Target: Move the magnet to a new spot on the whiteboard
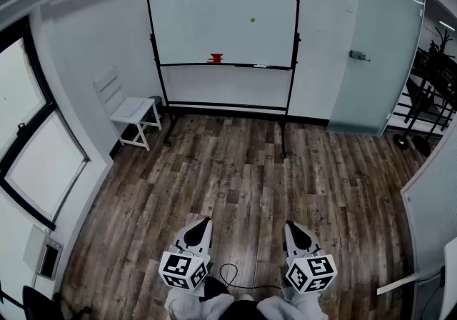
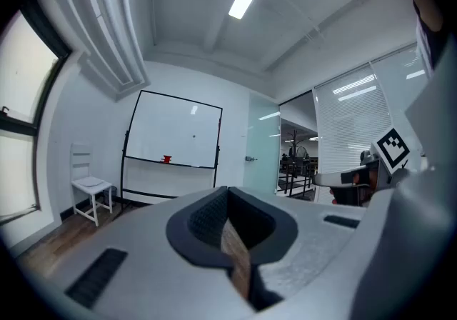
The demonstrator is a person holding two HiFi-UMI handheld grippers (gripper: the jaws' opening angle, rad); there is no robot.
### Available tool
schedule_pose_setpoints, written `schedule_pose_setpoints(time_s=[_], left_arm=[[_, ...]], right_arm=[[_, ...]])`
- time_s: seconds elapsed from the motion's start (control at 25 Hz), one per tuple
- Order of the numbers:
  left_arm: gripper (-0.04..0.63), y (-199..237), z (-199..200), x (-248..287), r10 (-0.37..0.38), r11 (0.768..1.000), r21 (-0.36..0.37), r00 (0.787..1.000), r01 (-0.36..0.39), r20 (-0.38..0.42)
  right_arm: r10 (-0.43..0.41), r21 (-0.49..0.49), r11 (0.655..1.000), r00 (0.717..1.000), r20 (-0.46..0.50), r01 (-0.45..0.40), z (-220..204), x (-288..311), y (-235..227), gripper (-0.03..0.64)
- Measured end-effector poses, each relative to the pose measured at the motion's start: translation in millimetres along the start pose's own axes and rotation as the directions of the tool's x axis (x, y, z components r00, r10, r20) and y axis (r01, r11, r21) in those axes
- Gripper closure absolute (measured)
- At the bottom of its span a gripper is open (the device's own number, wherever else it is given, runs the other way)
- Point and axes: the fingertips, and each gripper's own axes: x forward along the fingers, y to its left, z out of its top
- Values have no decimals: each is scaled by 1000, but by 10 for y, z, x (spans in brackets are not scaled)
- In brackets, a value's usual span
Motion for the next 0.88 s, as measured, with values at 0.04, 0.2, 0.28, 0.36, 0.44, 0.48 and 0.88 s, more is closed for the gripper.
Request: schedule_pose_setpoints(time_s=[0.04, 0.2, 0.28, 0.36, 0.44, 0.48, 0.88], left_arm=[[586, 16, 7, 6, 2, 1000, 1, 1000, -2, -1], [586, 27, 21, 10, 9, 1000, 3, 1000, -9, -1], [586, 14, 15, 1, 11, 1000, 5, 1000, -11, -1], [586, -11, 4, -9, 9, 1000, 9, 1000, -9, -2], [586, -50, -7, -7, 3, 1000, 13, 1000, -3, -5], [586, -66, -12, 4, 1, 1000, 15, 1000, -1, -8], [583, -16, -42, 169, 13, 999, -36, 1000, -12, 9]], right_arm=[[2, 1, 1000, 1000, 2, -2, 9, 13, 5, 589], [-14, 14, 1000, 1000, 15, 14, 34, 6, -30, 589], [-31, 27, 999, 999, 24, 30, 35, -23, -65, 589], [-39, 33, 999, 999, 30, 38, 30, -58, -88, 589], [-46, 37, 998, 998, 34, 45, 21, -96, -112, 589], [-49, 39, 998, 998, 33, 47, 15, -107, -124, 589], [-52, 47, 998, 999, -3, 52, -86, -4, -199, 589]])
